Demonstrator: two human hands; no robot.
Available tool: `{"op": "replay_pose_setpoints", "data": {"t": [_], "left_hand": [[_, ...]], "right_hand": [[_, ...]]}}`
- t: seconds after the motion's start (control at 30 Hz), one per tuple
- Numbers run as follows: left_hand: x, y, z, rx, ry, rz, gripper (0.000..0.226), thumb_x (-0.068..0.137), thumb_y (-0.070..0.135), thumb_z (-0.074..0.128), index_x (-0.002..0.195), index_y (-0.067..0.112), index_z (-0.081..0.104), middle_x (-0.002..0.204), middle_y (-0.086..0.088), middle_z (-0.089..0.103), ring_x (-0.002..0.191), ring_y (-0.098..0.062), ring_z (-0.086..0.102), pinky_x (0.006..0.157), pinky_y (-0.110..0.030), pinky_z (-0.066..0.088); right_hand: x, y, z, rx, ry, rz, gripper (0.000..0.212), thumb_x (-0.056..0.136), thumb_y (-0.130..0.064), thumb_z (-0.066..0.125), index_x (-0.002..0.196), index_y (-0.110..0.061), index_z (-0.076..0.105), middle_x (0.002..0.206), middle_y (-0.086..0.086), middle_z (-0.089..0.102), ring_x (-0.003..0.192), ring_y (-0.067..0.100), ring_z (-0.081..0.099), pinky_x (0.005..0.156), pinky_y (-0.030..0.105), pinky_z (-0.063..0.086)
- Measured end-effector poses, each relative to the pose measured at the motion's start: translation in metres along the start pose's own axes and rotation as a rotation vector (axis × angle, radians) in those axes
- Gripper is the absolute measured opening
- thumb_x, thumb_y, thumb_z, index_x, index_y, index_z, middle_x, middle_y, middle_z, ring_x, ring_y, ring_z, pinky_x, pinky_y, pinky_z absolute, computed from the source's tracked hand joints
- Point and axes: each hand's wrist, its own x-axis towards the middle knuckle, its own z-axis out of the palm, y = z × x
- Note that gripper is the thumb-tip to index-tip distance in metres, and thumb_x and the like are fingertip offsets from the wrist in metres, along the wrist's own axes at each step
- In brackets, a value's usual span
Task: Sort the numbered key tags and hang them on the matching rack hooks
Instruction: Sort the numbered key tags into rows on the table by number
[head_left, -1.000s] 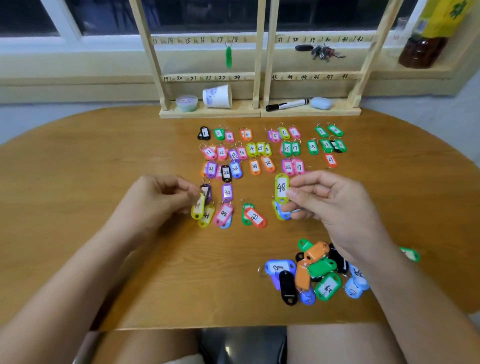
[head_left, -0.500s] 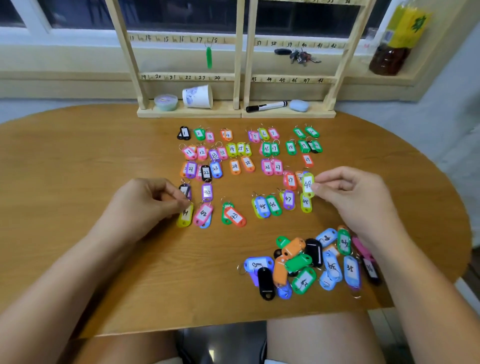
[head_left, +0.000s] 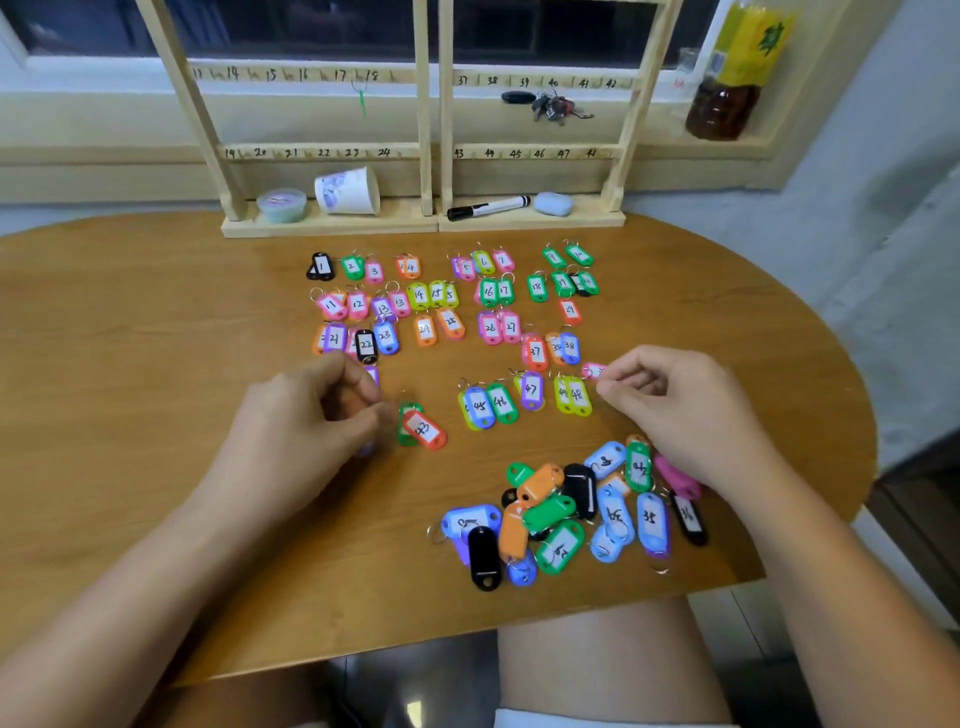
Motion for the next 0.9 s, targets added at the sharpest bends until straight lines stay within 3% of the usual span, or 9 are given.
{"op": "replay_pose_setpoints", "data": {"t": [0.07, 0.2, 0.27, 0.53, 0.67, 0.9], "left_hand": [[0.000, 0.014, 0.012, -0.023, -0.062, 0.039, 0.014, 0.087, 0.031, 0.083, 0.087, 0.025, 0.071, 0.076, 0.011, 0.075, 0.071, -0.011, 0.068, 0.068, -0.030, 0.053], [0.006, 0.039, 0.041, -0.031, -0.185, 0.147, 0.009, 0.089, 0.030, 0.082, 0.087, 0.029, 0.073, 0.079, 0.012, 0.074, 0.073, -0.006, 0.067, 0.063, -0.020, 0.048], [0.010, 0.052, 0.055, -0.001, -0.221, 0.184, 0.008, 0.089, 0.031, 0.082, 0.086, 0.032, 0.074, 0.080, 0.014, 0.073, 0.076, -0.003, 0.066, 0.063, -0.016, 0.046], [0.024, 0.096, 0.101, 0.067, -0.371, 0.276, 0.011, 0.086, 0.036, 0.084, 0.090, 0.030, 0.076, 0.078, 0.015, 0.071, 0.076, 0.000, 0.064, 0.068, -0.020, 0.049], [0.026, 0.109, 0.116, 0.149, -0.450, 0.276, 0.020, 0.087, 0.044, 0.083, 0.095, 0.027, 0.075, 0.082, 0.013, 0.069, 0.078, 0.001, 0.063, 0.062, -0.016, 0.044], [0.031, 0.115, 0.123, 0.249, -0.487, 0.283, 0.016, 0.089, 0.039, 0.083, 0.097, 0.028, 0.074, 0.090, 0.012, 0.069, 0.084, -0.002, 0.063, 0.069, -0.023, 0.052]], "right_hand": [[-0.007, 0.005, -0.012, -0.041, -0.100, -0.032, 0.015, 0.092, -0.022, 0.080, 0.085, -0.035, 0.078, 0.080, -0.015, 0.069, 0.074, 0.005, 0.061, 0.064, 0.011, 0.045], [-0.019, 0.020, -0.034, -0.138, -0.342, -0.081, 0.028, 0.092, -0.022, 0.079, 0.097, -0.049, 0.075, 0.102, -0.020, 0.063, 0.099, 0.002, 0.062, 0.086, 0.030, 0.050], [-0.024, 0.025, -0.042, -0.169, -0.407, -0.103, 0.032, 0.092, -0.021, 0.078, 0.100, -0.052, 0.074, 0.107, -0.024, 0.059, 0.106, 0.001, 0.059, 0.090, 0.031, 0.049], [-0.029, 0.030, -0.046, -0.230, -0.455, -0.096, 0.031, 0.089, -0.039, 0.081, 0.109, -0.059, 0.068, 0.114, -0.028, 0.052, 0.120, -0.001, 0.049, 0.102, 0.036, 0.046], [-0.029, 0.033, -0.043, -0.229, -0.423, -0.113, 0.028, 0.086, -0.040, 0.084, 0.103, -0.054, 0.067, 0.111, -0.026, 0.053, 0.116, 0.005, 0.050, 0.104, 0.044, 0.045], [-0.030, 0.034, -0.044, -0.227, -0.399, -0.129, 0.021, 0.084, -0.039, 0.087, 0.091, -0.043, 0.067, 0.108, -0.021, 0.059, 0.111, 0.003, 0.053, 0.104, 0.043, 0.045]]}}
